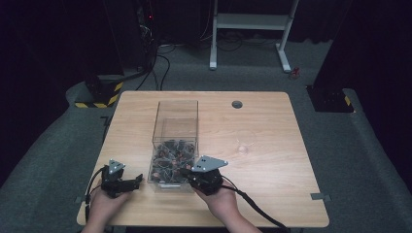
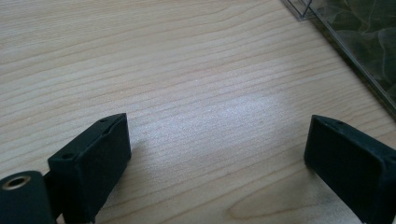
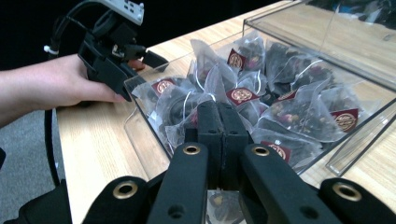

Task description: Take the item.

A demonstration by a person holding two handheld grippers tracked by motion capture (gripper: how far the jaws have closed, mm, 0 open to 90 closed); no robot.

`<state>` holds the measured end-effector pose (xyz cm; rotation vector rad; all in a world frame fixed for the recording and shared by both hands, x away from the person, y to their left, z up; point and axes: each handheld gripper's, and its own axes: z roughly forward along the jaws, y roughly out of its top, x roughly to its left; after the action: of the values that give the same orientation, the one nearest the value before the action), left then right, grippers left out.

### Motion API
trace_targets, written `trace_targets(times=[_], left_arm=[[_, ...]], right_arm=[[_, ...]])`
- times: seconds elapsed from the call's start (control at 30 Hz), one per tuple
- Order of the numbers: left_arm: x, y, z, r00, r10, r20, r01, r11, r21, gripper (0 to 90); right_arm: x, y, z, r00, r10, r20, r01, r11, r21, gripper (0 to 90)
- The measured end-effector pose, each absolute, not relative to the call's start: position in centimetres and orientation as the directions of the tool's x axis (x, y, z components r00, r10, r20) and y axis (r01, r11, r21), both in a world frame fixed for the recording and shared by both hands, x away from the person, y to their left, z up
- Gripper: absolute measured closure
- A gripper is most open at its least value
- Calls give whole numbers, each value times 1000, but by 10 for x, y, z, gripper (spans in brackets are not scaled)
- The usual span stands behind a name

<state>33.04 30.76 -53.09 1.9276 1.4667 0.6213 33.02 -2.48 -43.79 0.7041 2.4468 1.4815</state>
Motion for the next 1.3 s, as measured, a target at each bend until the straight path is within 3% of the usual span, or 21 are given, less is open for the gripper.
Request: trace_targets(times=[1.3], left_arm=[[331,308,-531,269,963,-4,663,-182,726,74]], right_arm=[[328,-46,-421,-855,514,68,257,305,917,900]])
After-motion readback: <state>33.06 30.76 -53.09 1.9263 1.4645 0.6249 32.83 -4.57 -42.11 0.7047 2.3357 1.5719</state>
